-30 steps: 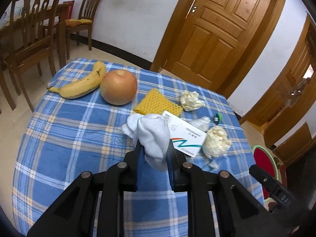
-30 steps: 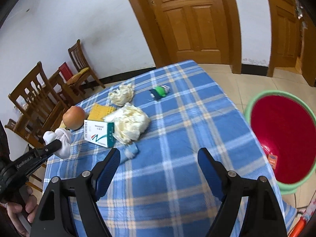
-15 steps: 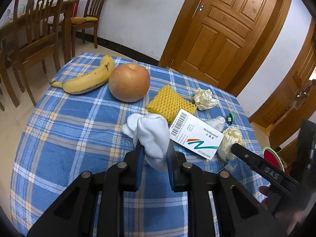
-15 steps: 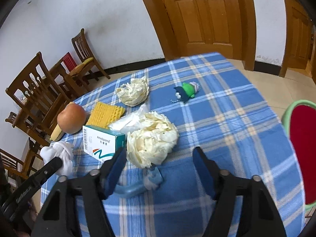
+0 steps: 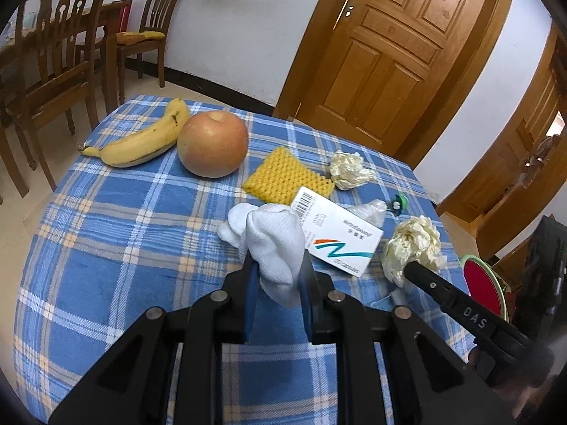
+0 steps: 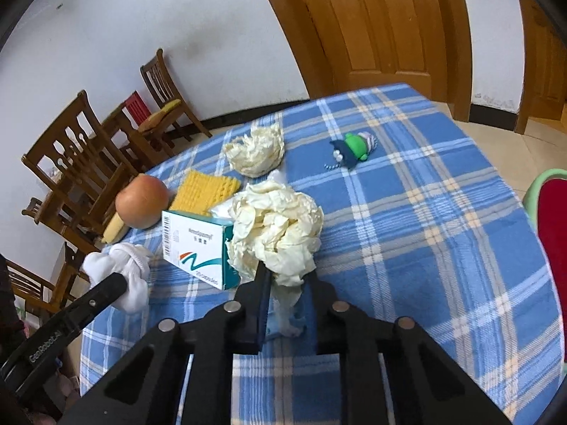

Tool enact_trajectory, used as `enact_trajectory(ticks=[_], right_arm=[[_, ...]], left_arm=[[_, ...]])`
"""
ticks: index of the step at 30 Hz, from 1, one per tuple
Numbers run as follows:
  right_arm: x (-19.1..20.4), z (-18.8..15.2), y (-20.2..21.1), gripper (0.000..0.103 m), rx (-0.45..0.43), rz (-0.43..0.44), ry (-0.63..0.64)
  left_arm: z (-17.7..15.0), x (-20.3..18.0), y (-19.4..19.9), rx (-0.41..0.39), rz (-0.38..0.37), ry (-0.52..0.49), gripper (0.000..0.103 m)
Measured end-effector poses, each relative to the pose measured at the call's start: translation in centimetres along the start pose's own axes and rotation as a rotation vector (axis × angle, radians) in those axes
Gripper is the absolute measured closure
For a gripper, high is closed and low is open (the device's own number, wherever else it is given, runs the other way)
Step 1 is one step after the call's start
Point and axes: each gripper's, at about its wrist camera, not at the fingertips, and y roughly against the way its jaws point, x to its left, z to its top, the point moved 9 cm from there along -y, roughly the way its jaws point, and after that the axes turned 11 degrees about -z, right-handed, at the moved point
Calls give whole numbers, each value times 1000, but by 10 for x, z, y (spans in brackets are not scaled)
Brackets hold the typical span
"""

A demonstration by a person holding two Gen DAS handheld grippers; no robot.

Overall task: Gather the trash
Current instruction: 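Grasp the crumpled cream tissue with the right tool while the left tool holds the socks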

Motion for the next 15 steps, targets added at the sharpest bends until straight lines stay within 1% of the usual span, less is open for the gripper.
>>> enact_trajectory(ticks=[15], right_arm=[[-31, -15, 65, 90, -92, 25, -66]], left_arm=[[-11, -56, 24, 0, -79, -69, 83]])
